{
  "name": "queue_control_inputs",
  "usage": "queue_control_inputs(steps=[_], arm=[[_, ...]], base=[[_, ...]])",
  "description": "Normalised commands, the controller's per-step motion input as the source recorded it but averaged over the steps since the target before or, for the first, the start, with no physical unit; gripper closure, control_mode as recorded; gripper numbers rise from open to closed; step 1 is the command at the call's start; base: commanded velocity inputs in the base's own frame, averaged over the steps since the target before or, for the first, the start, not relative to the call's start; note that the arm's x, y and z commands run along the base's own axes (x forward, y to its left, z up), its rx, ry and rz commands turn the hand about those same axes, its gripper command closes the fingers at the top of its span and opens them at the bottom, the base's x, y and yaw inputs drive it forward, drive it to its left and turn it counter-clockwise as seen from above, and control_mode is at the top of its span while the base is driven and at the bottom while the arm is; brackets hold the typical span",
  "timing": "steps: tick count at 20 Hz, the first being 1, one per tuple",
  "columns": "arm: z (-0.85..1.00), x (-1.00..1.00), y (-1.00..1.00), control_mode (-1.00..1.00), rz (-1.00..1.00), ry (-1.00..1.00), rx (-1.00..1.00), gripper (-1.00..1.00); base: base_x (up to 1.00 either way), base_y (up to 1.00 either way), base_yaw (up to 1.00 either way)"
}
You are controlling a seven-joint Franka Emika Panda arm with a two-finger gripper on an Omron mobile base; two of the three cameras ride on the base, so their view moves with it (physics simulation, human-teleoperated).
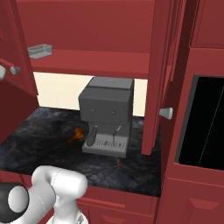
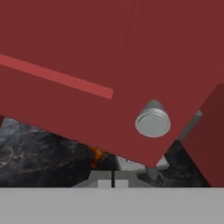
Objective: Retrieve the tupperware from the cabinet, then place the raw meat into the tupperware to avoid contamination.
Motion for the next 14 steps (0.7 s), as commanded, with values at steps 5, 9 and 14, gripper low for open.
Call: queue_control_inputs(steps=[5, 9, 14], arm=[[0.00, -0.32, 0.35, -1.00, -0.10, 0.00, -0.06, -1.00], [0.01, -0.64, 0.02, -1.00, -0.11, -0.02, 0.00, -1.00], [0.07, -0.50, -0.29, -1.00, -0.07, 0.00, 0.04, -1.00]], base=[[0.00, 0.00, 0.00], [0.00, 0.00, 0.00], [0.00, 0.00, 0.00]])
